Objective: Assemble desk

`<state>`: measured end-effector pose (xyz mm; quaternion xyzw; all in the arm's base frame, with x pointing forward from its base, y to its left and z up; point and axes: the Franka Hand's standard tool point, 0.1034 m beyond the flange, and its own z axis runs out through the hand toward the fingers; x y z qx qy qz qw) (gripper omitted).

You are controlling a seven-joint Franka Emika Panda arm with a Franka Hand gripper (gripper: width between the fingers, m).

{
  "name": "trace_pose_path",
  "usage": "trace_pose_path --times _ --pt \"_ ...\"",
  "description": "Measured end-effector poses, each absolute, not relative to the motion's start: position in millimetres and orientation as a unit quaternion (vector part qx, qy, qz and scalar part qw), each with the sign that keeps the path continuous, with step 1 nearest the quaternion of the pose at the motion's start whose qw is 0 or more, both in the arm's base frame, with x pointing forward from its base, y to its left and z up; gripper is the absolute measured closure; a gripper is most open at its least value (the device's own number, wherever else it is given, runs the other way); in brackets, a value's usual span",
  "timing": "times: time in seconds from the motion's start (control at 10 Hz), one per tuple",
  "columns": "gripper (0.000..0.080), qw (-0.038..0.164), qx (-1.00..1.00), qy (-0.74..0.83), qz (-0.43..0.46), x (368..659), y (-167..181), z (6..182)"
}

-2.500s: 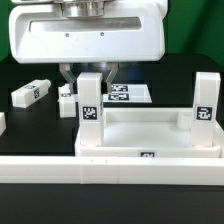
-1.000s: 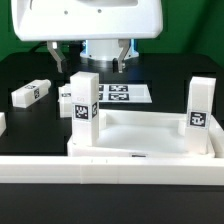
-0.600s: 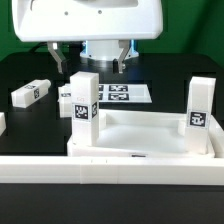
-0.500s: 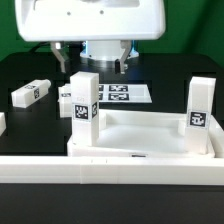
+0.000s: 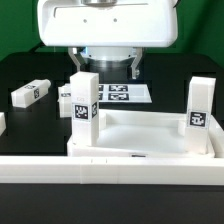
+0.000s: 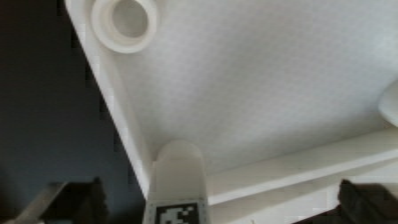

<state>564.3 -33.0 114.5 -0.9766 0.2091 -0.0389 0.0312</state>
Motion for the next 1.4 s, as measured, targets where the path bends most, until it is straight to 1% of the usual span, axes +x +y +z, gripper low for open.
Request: trace_pose_path --times 0.1,0.2,0.4,0.8,1.0,1.1,1.4 --pt "0.0151 0.034 -0.971 0.233 -0.038 563.9 -32.4 114.1" --pt "0.0151 0.042 -0.95 0.309 -0.034 559.5 -29.1 111.2" --pt "0.0151 0.047 -0.91 0.41 -0.022 549.7 -17.5 102.3" --pt "0.0151 0.058 -0.862 0.503 -0.017 549.9 -12.5 100.9" --pt "0.0151 0.067 -0.805 0.59 -0.004 545.4 -8.2 97.0" --pt "0.0151 0.067 -0.777 0.626 0.003 541.9 -4.8 93.6" --pt "0.0151 0.059 -0.71 0.701 0.024 530.8 2.2 74.7"
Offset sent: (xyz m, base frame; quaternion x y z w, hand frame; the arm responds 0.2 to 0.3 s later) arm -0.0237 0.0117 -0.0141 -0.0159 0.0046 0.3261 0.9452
